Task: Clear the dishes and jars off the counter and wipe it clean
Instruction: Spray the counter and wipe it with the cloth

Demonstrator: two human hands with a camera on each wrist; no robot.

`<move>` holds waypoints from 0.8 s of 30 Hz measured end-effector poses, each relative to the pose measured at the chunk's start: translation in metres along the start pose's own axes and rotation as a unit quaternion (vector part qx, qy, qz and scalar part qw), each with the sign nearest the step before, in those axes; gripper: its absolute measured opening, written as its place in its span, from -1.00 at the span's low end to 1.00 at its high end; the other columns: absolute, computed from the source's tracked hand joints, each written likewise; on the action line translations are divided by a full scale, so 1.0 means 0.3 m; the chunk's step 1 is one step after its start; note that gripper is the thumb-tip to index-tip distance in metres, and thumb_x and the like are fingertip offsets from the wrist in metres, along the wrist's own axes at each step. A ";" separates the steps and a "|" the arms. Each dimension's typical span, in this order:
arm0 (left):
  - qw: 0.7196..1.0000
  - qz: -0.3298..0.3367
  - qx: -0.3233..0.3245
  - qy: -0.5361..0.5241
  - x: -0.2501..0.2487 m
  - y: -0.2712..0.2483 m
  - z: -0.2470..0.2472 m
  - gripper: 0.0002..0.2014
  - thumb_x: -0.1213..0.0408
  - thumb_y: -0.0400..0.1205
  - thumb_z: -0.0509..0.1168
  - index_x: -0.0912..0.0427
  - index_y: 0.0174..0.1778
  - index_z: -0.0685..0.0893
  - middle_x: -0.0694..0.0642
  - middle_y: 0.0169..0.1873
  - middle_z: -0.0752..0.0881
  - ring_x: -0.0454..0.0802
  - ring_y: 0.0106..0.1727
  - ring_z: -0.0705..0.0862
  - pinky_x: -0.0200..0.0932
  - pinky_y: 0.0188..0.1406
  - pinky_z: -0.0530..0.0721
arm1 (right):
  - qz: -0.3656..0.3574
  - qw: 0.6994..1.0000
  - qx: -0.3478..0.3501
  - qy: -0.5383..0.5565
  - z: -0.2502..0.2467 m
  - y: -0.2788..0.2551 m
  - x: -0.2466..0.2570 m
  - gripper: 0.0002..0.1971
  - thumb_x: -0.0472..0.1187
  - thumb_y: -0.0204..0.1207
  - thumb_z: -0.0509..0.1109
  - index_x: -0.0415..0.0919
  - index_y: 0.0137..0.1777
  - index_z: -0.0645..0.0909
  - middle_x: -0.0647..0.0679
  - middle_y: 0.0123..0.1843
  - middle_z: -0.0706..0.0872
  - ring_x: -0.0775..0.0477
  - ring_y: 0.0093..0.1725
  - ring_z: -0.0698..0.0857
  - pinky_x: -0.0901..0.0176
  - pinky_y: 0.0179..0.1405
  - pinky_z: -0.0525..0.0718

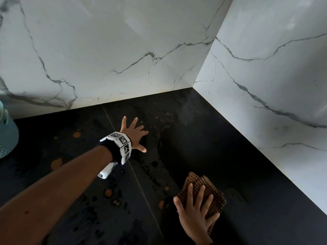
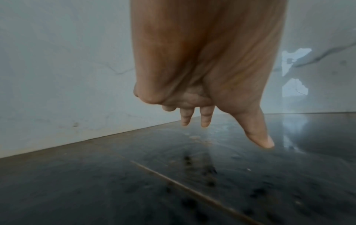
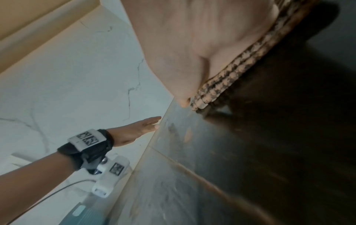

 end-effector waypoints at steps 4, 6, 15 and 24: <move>0.998 -0.053 -0.014 -0.037 0.138 -0.040 -0.010 -0.12 -0.41 0.46 0.13 -0.13 0.64 -0.02 -0.01 0.67 -0.11 0.19 0.63 -0.36 0.51 0.41 -0.38 | -0.072 0.997 -0.011 0.016 -0.053 0.105 0.173 -0.14 0.53 0.40 -0.27 0.15 0.63 -0.36 -0.08 0.64 -0.48 -0.32 0.58 -0.49 -0.60 0.42 -0.29; 0.995 -0.086 -0.003 -0.048 0.217 -0.075 0.002 -0.10 -0.41 0.46 0.13 -0.10 0.64 -0.01 -0.01 0.67 -0.09 0.19 0.63 -0.37 0.52 0.40 -0.39 | -0.093 0.995 -0.023 0.023 -0.106 0.181 0.279 -0.14 0.53 0.41 -0.26 0.15 0.65 -0.25 -0.07 0.67 -0.40 -0.31 0.60 -0.45 -0.59 0.42 -0.32; 0.990 -0.124 0.044 -0.054 0.301 -0.194 0.116 -0.23 -0.40 0.49 0.09 -0.14 0.59 0.17 -0.04 0.66 0.00 0.19 0.63 -0.35 0.50 0.39 -0.43 | -0.226 0.967 0.065 -0.097 -0.210 0.319 0.583 -0.17 0.50 0.47 -0.13 0.16 0.65 -0.26 0.00 0.64 -0.48 -0.24 0.59 -0.49 -0.49 0.44 -0.44; 0.991 -0.129 0.030 -0.003 0.280 -0.179 0.093 -0.50 -0.23 0.67 -0.12 -0.21 0.51 0.33 -0.05 0.66 0.03 0.22 0.64 -0.30 0.52 0.43 -0.33 | -0.193 0.959 0.056 -0.202 -0.082 0.079 0.097 0.17 0.60 -0.03 -0.77 0.13 0.61 -0.16 -0.19 0.70 -0.08 -0.40 0.64 0.04 -0.69 0.33 0.15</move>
Point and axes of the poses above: each hand's wrist, its own y-axis towards the middle knuckle, its own z-axis out of the palm, x = y × z, the point moved 4 cm from there along y, towards the middle knuckle
